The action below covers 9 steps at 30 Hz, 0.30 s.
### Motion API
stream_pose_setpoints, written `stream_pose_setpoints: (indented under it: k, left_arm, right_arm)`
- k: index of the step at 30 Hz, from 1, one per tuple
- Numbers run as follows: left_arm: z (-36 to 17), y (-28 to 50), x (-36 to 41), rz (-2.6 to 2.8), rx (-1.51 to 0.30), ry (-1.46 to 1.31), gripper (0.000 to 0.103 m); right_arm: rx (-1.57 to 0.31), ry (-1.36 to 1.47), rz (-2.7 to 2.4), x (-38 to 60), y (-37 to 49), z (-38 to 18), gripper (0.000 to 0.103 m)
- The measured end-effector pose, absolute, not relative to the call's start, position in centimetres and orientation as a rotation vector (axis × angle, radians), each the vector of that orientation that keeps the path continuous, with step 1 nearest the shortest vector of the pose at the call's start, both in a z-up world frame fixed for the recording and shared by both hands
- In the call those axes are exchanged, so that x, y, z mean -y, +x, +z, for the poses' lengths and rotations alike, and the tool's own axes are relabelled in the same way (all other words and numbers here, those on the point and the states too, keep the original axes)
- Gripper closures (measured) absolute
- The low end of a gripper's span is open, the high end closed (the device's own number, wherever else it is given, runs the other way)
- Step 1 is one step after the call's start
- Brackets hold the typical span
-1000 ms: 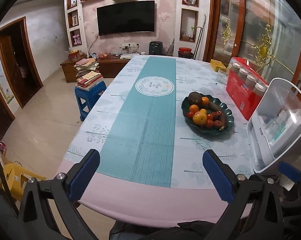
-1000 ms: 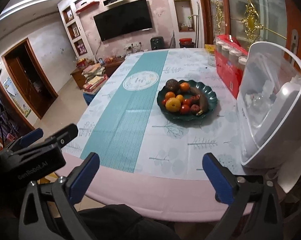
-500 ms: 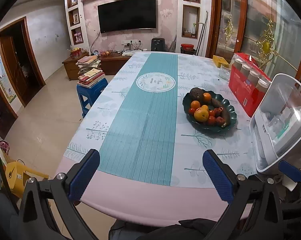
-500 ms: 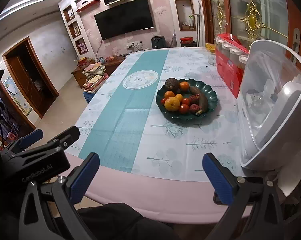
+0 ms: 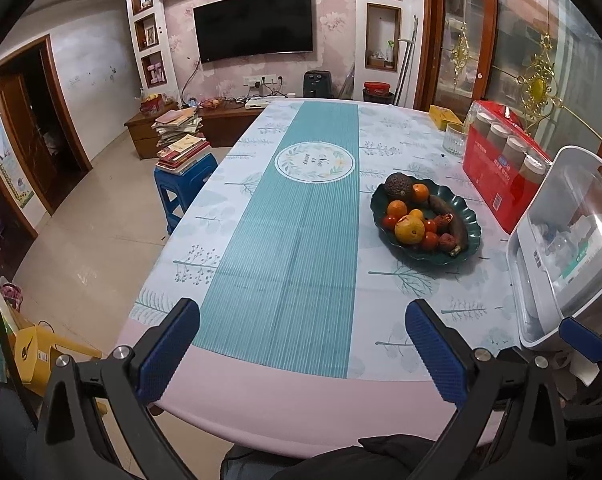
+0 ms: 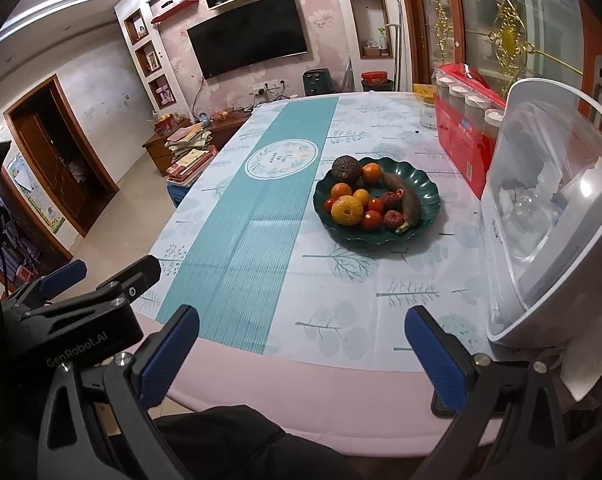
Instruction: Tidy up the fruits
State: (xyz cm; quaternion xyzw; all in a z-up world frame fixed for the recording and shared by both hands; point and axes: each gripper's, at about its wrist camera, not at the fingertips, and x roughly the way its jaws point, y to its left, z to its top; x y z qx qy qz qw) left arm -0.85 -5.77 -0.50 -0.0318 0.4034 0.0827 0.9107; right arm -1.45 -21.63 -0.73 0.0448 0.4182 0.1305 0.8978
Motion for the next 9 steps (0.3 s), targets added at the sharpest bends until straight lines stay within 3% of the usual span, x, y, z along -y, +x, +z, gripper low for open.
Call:
stream_pose_setpoints:
  k: [9]
  left_arm:
    - [-1.2,0.07,5.28,0.162,-0.858,-0.073,0.001]
  right_arm:
    - [-0.889,0.098,0.265,21.29,-0.67,-1.27,0.0]
